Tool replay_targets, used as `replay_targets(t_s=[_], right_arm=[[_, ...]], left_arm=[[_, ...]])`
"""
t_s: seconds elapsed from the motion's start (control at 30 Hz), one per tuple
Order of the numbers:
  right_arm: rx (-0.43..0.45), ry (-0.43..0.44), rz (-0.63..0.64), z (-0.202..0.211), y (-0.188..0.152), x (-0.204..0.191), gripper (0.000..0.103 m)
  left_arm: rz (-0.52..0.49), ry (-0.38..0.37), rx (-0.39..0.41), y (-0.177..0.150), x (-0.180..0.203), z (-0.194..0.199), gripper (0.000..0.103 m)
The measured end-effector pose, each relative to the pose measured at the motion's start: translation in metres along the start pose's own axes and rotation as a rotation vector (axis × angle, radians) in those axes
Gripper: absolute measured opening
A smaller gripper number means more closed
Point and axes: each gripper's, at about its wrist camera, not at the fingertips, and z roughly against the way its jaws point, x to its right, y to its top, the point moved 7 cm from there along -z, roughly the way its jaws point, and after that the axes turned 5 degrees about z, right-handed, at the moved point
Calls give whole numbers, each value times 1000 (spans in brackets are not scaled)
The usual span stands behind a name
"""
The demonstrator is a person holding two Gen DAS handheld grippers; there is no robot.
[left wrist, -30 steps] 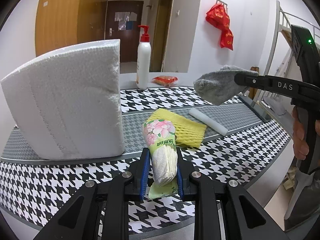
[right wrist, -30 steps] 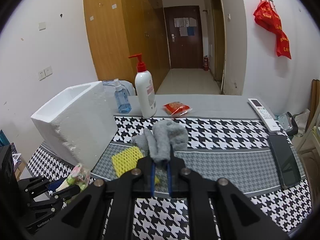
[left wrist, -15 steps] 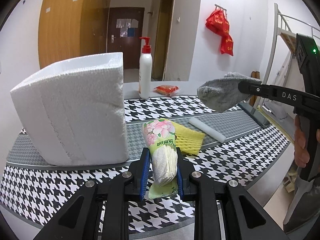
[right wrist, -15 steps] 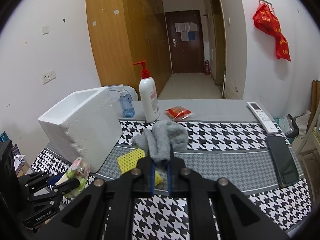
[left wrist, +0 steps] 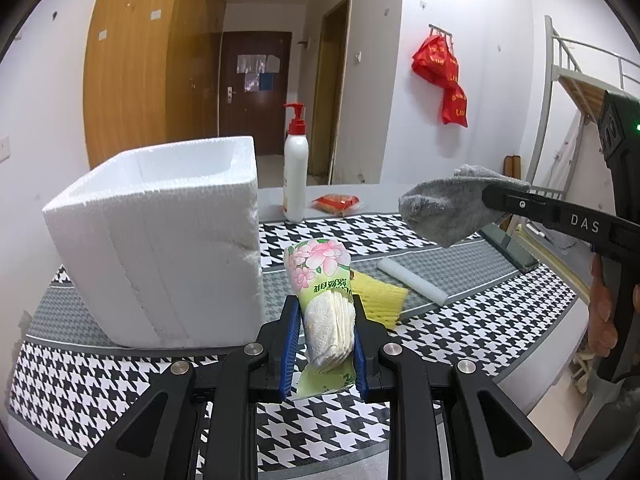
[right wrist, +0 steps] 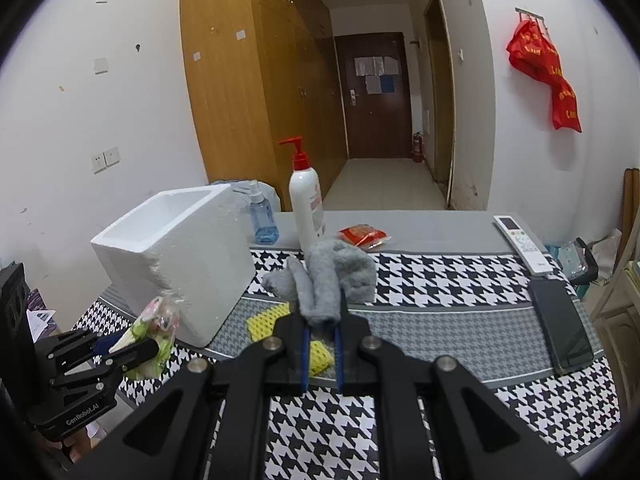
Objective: Organize soft objects
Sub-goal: 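Lift and carry the packet with the left gripper while the right gripper carries the sock toward the foam box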
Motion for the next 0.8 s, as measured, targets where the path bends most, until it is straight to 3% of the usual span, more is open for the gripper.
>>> replay_targets(t_s=[0.8], right_arm=[[71,26,36,21,9,-12,12]], left_arm=[[-34,1,69,19,4,23,25]])
